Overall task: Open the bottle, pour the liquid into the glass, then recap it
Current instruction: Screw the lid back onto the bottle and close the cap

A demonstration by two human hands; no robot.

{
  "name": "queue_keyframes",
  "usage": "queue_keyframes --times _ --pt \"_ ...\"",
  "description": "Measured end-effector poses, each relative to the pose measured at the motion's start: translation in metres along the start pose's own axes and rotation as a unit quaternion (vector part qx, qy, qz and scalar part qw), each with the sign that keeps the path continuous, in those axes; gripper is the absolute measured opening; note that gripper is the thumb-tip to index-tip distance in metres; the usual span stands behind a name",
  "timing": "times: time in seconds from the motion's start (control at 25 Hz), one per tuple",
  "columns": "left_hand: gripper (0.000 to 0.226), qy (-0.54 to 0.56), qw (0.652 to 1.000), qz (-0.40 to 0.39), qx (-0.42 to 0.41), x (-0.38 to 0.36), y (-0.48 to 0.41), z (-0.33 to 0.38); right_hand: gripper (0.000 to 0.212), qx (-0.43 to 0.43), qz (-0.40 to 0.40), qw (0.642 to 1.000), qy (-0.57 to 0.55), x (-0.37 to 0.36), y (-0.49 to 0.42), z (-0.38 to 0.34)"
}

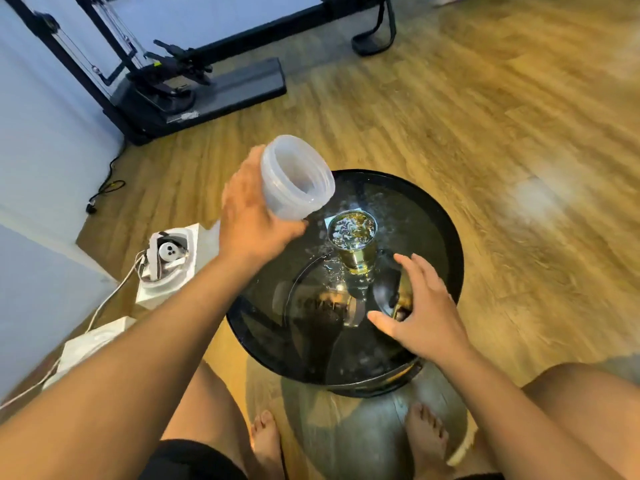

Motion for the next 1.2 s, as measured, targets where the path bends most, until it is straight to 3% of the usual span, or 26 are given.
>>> queue_keyframes --times 0.12,0.28,0.6,1.0,1.2 --pt "0.121 0.093 0.978 0.045 0.179 0.003 0.041 -0.033 0.113 -0.011 -0.038 0.993 0.115 -0.009 -0.005 -0.004" --pt "0.121 0.149 0.952 0.051 0.262 -0.003 0.085 -0.058 0.113 -0.009 -0.056 0.982 0.18 -0.026 -0.002 -0.007" --pt "0.116 0.217 0.945 0.023 0.242 -0.014 0.104 -0.064 0.1 0.009 -0.037 0.974 0.221 -0.045 0.002 -0.006" --pt "0.118 0.258 0.935 -0.01 0.242 -0.014 0.102 -0.068 0.069 -0.008 -0.098 0.961 0.259 -0.043 0.001 -0.009" --pt "0.123 0.285 0.921 -0.027 0.265 -0.013 0.105 -0.066 0.082 -0.014 -0.089 0.974 0.207 -0.041 0.002 -0.009"
Point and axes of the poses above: each hand's wrist, its own y-axis away from the middle knuckle, its own x-axis out of the back of the hand, z = x × y, the point moved 4 cm from there along -y, towards the middle knuckle, and after that the axes turned 8 degrees about x, right-handed, at the moved point
